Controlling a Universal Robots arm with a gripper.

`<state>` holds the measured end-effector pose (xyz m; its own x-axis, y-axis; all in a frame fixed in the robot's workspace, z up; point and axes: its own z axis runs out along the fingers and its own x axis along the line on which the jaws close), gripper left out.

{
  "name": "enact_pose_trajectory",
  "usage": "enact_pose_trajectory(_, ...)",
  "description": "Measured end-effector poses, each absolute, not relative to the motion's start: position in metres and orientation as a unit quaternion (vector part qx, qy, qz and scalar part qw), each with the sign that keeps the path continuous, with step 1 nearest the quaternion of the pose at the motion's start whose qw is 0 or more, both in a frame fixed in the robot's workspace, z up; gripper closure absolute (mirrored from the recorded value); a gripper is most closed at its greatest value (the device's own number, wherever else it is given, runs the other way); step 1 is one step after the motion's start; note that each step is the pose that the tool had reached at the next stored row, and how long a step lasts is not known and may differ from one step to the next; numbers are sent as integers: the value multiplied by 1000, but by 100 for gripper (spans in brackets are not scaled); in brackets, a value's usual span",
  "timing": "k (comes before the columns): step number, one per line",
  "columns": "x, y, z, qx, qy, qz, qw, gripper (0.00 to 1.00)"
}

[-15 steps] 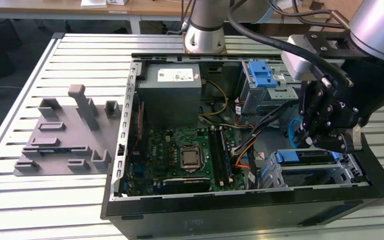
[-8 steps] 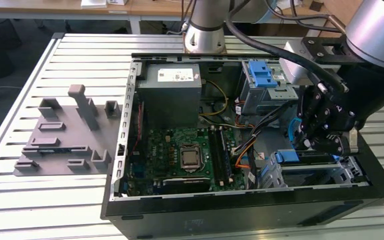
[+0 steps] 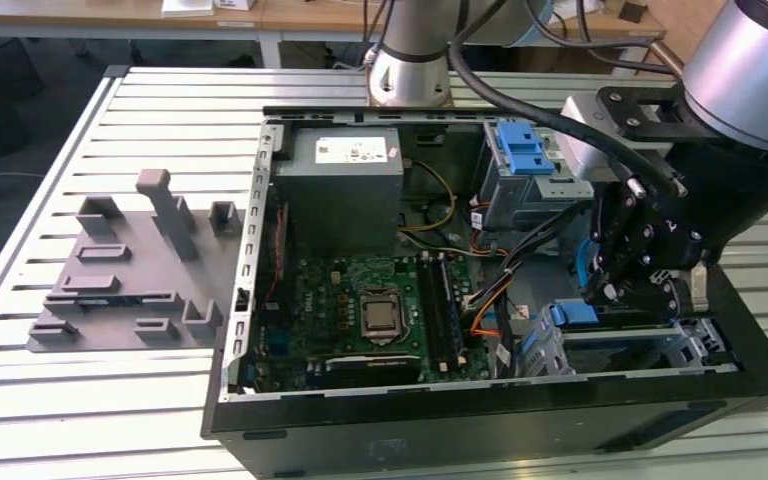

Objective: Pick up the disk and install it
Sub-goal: 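Insert the first disk wire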

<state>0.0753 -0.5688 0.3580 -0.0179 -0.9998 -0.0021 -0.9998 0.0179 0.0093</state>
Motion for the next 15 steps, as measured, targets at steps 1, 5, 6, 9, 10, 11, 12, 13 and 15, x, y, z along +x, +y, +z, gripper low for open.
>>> enact_pose_trajectory(1,76,-569,358,701,-713,-4,3,89)
enact_pose_trajectory(5,82,-569,358,701,-713,-4,2,89)
enact_pose_trajectory(6,84,-569,358,701,-713,-4,2,89)
enact_pose_trajectory(9,90,-569,358,701,-713,-4,2,89)
enact_pose_trajectory(10,92,-569,358,701,-713,-4,2,89)
enact_pose_trajectory(11,95,-569,358,701,-713,-4,2,89)
enact_pose_trajectory(12,96,-569,358,701,-713,-4,2,89)
enact_pose_trajectory(13,98,-569,358,701,-713,-4,2,89)
enact_pose_trajectory(15,103,-569,358,701,-713,-4,2,89)
